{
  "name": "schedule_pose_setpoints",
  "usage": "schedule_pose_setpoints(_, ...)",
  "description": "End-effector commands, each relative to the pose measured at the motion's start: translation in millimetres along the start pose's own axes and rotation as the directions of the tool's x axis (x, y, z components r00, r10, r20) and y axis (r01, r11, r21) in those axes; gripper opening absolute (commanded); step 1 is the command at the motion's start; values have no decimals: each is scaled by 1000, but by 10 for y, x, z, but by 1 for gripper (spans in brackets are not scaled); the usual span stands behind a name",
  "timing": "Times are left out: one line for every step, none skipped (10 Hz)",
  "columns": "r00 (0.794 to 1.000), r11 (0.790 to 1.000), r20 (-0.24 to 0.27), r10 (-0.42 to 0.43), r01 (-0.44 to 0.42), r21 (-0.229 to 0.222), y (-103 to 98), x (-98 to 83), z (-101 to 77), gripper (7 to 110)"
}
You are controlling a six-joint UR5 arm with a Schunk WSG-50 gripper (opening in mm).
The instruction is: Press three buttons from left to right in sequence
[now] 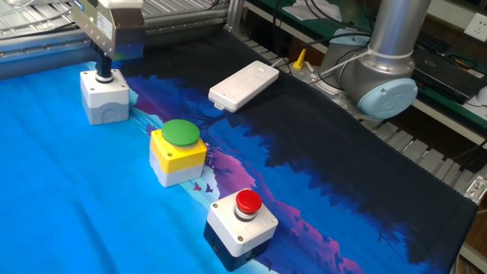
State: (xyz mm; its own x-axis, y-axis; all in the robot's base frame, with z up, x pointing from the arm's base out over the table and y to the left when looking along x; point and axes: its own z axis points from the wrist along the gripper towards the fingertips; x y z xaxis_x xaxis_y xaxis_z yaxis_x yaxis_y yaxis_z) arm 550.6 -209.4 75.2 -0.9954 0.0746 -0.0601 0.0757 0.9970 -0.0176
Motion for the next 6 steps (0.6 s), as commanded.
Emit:
schedule_pose_setpoints(1000,1000,-8,3,-3,-6,-12,75,-113,7)
schedule_pose_setpoints(1000,1000,-12,5,-5,-10,-5,111,-151,7)
schedule_pose_setpoints(1000,1000,-15,8,-8,-10,-4,130,-170,7)
schedule_pose_setpoints(1000,1000,-18,9,-9,-9,2,140,-180,7)
schedule_pose_setpoints(1000,1000,-21,13,-13,-15,37,151,-201,7)
schedule_pose_setpoints(999,1000,-29,20,-20,-11,94,160,-238,7)
